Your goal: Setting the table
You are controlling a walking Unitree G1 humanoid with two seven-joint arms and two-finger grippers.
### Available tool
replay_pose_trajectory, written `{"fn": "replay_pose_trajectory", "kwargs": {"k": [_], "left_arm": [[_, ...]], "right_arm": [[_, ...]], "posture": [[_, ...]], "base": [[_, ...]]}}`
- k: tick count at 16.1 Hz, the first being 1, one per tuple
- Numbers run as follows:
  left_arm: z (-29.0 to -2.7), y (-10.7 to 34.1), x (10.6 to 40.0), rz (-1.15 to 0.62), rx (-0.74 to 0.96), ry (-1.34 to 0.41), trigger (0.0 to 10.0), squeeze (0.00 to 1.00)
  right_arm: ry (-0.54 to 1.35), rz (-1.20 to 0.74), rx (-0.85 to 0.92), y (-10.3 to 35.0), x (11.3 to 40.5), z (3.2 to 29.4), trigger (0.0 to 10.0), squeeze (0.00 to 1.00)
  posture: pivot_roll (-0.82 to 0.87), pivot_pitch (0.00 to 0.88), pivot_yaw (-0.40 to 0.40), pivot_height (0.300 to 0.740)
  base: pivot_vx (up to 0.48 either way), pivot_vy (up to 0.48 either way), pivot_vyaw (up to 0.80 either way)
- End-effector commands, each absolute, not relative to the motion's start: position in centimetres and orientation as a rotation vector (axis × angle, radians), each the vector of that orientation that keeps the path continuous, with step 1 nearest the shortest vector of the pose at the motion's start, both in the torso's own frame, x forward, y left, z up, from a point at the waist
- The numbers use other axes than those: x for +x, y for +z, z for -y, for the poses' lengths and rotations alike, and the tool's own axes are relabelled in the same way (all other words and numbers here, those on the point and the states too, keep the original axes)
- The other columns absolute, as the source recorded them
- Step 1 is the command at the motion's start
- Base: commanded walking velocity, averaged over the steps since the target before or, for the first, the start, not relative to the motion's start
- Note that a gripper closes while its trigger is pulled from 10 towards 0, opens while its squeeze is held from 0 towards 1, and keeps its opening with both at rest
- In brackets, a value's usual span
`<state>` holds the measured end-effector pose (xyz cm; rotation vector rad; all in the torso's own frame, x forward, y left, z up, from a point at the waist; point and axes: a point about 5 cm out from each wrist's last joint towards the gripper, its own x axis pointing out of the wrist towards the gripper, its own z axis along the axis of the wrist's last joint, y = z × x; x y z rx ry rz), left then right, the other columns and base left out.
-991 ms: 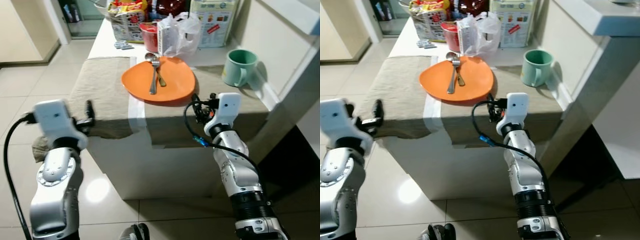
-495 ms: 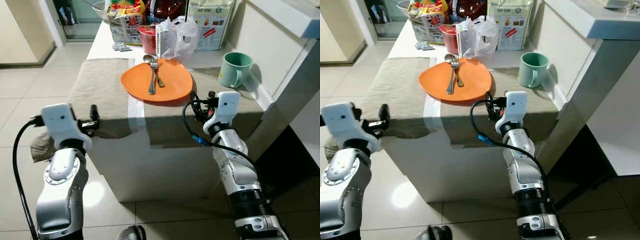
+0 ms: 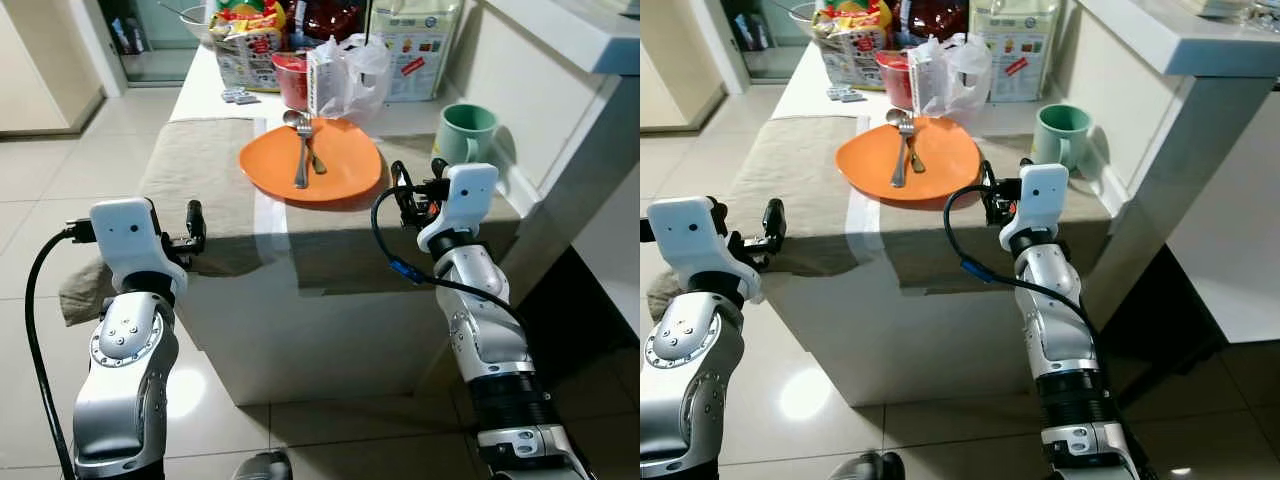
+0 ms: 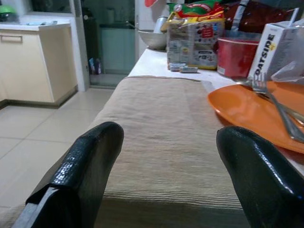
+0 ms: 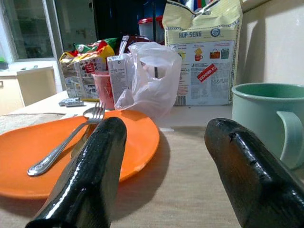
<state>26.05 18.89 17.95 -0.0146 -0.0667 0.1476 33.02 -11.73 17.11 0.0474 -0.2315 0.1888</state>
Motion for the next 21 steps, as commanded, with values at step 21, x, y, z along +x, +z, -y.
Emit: {"fn": "replay_pose_trajectory", "kwargs": {"k": [21], "left_arm": [[-16.6,18.3,25.7,0.096,0.044,0.131,10.0,0.00]], "right_arm": [[0.323,0.203,-0.011,15.9,32.5,9.1,10.0,0.00]], "posture": [[0.00,0.020,0.042,0.740]], "base": [[0.268,0.080,0.00]]}}
